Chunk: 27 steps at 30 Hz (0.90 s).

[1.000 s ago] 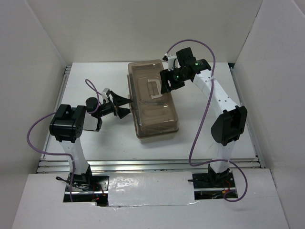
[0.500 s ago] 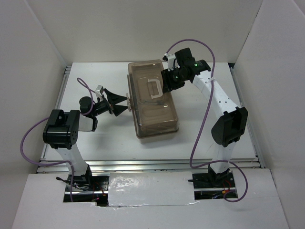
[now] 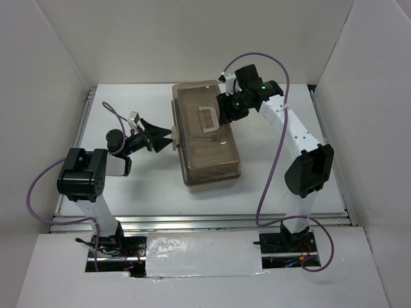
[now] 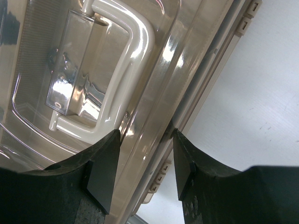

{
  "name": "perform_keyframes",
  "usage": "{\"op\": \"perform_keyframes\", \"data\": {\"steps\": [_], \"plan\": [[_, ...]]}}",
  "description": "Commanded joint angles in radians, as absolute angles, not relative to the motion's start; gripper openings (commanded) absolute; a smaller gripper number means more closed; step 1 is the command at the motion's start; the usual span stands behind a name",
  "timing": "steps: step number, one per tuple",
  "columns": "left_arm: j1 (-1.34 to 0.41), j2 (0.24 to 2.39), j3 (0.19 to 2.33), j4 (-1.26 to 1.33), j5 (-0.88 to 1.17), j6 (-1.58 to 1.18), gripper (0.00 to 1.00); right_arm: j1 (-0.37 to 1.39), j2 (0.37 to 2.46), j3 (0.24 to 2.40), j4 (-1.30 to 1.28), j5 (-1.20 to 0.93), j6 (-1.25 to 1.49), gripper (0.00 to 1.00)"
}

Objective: Sort the tools into containers

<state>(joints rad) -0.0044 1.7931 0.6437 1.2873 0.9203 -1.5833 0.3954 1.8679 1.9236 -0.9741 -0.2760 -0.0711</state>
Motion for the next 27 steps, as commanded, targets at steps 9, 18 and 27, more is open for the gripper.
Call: {"op": "perform_keyframes", "data": {"steps": [9,18,27], "plan": [[-0.044,1.856,0.713,1.841,0.907,-1.566,0.67,0.437,1.933,1.873,-1.026,-0.218,-0.130,0.27],[-0.049,1.911,0.680,1.830,0.902,-1.525,0.52,0.442,1.930,1.868,-1.028,-0.216,-0.133,0.27],[-0.048,1.990,0.692,1.842,0.908,-1.525,0.39,0.442,1.928,1.865,-1.029,-0.216,-0.137,0.27]]}}
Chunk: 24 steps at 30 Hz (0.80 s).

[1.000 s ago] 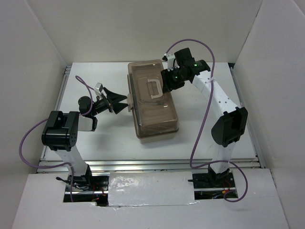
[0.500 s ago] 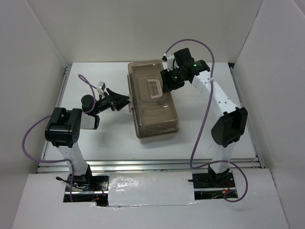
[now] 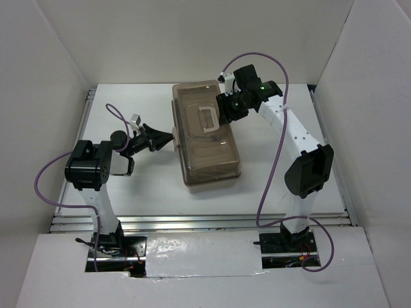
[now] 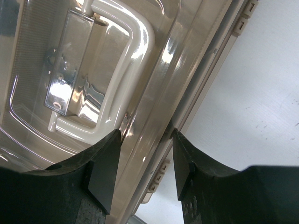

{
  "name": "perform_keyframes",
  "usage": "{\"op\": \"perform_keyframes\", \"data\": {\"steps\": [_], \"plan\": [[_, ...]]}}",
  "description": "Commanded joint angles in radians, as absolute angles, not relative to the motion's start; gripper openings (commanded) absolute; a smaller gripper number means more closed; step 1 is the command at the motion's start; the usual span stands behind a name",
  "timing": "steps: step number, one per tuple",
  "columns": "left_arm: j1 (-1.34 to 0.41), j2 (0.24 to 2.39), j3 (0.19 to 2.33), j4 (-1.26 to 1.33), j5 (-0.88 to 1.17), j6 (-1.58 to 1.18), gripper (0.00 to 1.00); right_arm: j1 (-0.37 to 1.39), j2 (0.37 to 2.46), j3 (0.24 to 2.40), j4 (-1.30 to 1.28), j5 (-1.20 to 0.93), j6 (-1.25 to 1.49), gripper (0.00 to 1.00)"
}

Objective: Sort the tools into containers

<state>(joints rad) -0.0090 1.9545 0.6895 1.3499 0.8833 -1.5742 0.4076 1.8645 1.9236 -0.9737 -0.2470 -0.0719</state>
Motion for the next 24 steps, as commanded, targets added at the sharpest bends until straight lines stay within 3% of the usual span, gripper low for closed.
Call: {"op": "perform_keyframes", "data": {"steps": [1,24], "plan": [[-0.046,1.996,0.693,1.842,0.910,-1.522,0.39,0.442,1.927,1.864,-1.029,-0.216,-0.138,0.26],[-0.074,2.083,0.704,1.842,0.902,-1.526,0.32,0.463,1.945,1.858,-1.035,-0.219,-0.140,0.21]]}}
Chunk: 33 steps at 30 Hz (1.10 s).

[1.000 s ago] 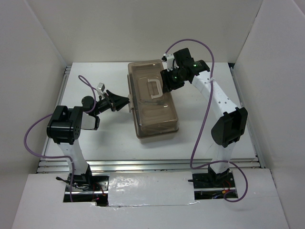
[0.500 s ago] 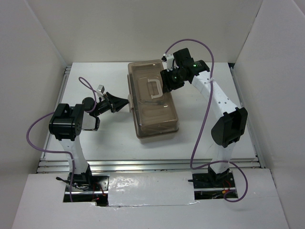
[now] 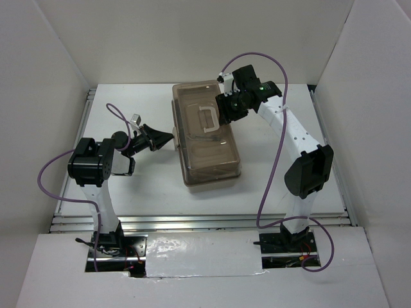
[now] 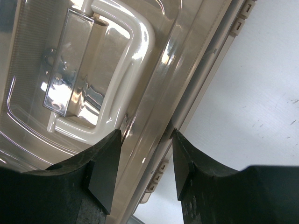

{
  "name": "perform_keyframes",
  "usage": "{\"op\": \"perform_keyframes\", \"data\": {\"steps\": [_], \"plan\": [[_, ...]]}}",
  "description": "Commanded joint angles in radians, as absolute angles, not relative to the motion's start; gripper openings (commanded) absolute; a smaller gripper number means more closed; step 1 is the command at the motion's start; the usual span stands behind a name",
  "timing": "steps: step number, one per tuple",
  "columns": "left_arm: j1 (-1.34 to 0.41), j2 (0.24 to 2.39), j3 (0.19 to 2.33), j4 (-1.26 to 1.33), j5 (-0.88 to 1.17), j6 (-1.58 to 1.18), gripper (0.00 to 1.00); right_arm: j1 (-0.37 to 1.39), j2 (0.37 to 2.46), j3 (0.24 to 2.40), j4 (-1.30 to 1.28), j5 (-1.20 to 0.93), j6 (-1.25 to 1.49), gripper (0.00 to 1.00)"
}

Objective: Sort the tools into containers

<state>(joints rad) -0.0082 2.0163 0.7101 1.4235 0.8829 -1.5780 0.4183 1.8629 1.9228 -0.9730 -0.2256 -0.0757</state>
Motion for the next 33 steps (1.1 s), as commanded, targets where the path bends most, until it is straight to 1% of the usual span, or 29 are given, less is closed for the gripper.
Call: {"op": "perform_keyframes", "data": {"steps": [1,13,17,20,23,24,25,26,27,28,29,30,31,32,33], "plan": [[-0.072,2.085,0.704,1.842,0.903,-1.525,0.32,0.462,1.948,1.858,-1.037,-0.219,-0.141,0.21],[-0.083,2.125,0.716,1.842,0.910,-1.520,0.28,0.456,1.954,1.856,-1.042,-0.224,-0.141,0.19],[-0.083,2.106,0.718,1.842,0.910,-1.519,0.29,0.456,1.954,1.865,-1.043,-0.222,-0.141,0.19],[-0.060,2.067,0.716,1.841,0.916,-1.516,0.33,0.456,1.945,1.879,-1.043,-0.213,-0.143,0.19],[-0.015,1.997,0.710,1.836,0.936,-1.505,0.40,0.442,1.911,1.888,-1.039,-0.198,-0.141,0.21],[-0.003,1.978,0.710,1.827,0.945,-1.497,0.46,0.439,1.905,1.893,-1.039,-0.193,-0.141,0.23],[0.035,1.929,0.710,1.807,0.957,-1.487,0.49,0.434,1.898,1.905,-1.039,-0.192,-0.141,0.28],[0.052,1.895,0.712,1.714,0.985,-1.432,0.52,0.430,1.879,1.911,-1.039,-0.193,-0.141,0.33],[0.066,1.817,0.715,1.642,1.002,-1.387,0.58,0.414,1.870,1.920,-1.039,-0.193,-0.141,0.53],[0.090,1.772,0.732,1.544,1.017,-1.327,0.62,0.404,1.859,1.936,-1.035,-0.193,-0.141,0.63],[0.101,1.722,0.750,1.264,1.044,-1.152,0.68,0.393,1.839,1.947,-1.037,-0.207,-0.143,0.69],[0.107,1.673,0.780,1.050,1.048,-1.024,0.71,0.381,1.827,1.956,-1.035,-0.210,-0.143,0.76],[0.112,1.576,0.880,0.800,1.029,-0.859,0.73,0.356,1.815,1.982,-1.034,-0.213,-0.144,0.87],[0.107,1.531,0.946,0.543,0.990,-0.520,0.75,0.342,1.792,2.000,-1.032,-0.221,-0.149,0.91],[0.094,1.502,1.001,0.169,0.877,-0.391,0.78,0.327,1.783,2.019,-1.038,-0.245,-0.150,0.95]]}}
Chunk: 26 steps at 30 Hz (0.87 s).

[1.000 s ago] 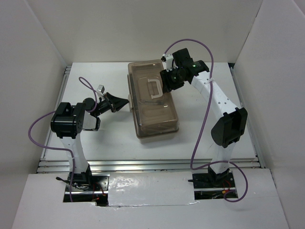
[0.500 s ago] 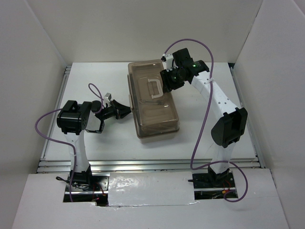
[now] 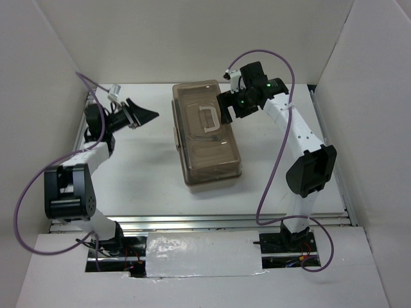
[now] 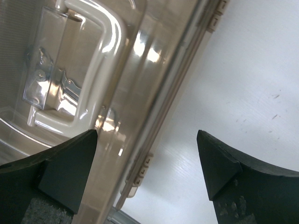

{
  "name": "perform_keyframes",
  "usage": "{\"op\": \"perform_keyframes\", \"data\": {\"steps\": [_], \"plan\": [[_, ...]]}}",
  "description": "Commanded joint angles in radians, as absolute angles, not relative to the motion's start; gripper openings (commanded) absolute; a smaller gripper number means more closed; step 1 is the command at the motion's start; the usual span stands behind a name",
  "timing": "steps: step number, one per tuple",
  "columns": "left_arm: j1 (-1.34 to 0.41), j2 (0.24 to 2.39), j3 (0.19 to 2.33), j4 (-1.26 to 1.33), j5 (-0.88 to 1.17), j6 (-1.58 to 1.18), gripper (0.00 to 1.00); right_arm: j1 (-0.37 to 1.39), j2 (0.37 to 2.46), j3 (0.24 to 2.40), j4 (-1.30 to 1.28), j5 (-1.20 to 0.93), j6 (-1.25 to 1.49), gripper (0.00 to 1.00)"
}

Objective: Sort the tools into containers

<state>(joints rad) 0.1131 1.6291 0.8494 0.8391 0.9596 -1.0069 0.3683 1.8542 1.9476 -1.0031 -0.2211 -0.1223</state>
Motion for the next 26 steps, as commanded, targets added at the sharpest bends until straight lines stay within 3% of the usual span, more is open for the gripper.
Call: {"op": "perform_keyframes", "data": {"steps": [1,4,9,12,18,26], "plan": [[0.063,1.462,1.114,0.021,0.811,-0.279,0.80,0.296,1.770,2.052,-1.040,-0.258,-0.155,0.95],[0.061,1.434,1.259,-0.320,0.615,-0.094,0.99,0.232,1.666,2.040,-1.005,-0.293,-0.135,1.00],[0.071,1.361,1.325,-0.560,0.439,0.069,0.99,0.132,1.409,1.760,-0.766,-0.260,-0.106,1.00],[0.074,1.252,1.223,-0.578,0.351,0.112,0.99,0.092,1.200,1.408,-0.609,-0.165,-0.129,1.00],[0.074,1.036,0.995,-0.502,0.210,0.143,0.99,0.017,0.895,0.995,-0.526,-0.121,-0.138,1.00],[0.072,0.905,0.796,-0.431,0.195,0.149,0.99,-0.081,0.698,0.759,-0.505,-0.178,-0.087,1.00]]}}
